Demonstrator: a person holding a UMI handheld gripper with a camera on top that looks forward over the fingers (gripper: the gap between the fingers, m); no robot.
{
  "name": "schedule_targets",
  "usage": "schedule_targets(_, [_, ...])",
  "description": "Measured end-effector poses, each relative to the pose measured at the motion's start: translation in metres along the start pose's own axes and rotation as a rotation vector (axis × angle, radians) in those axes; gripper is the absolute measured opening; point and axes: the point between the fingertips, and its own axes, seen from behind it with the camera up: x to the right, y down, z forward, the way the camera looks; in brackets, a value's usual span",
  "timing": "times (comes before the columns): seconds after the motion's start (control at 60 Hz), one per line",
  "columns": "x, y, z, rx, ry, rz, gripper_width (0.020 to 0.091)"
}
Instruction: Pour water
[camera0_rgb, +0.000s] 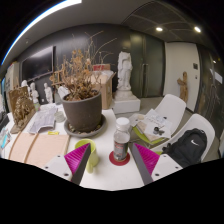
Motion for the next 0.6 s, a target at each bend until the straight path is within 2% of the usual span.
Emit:
schedule_targets(0.217, [-0.05, 0.028, -0.103, -0.096, -0.005, 0.002, 0.0858])
schedule_targets(0.383, [-0.085, 0.05, -0.16, -0.133, 0.018, -0.005, 0.0859])
schedule_targets(0.6, [-0.116, 0.065, -0.204, -0.142, 0.059, -0.026, 0.086])
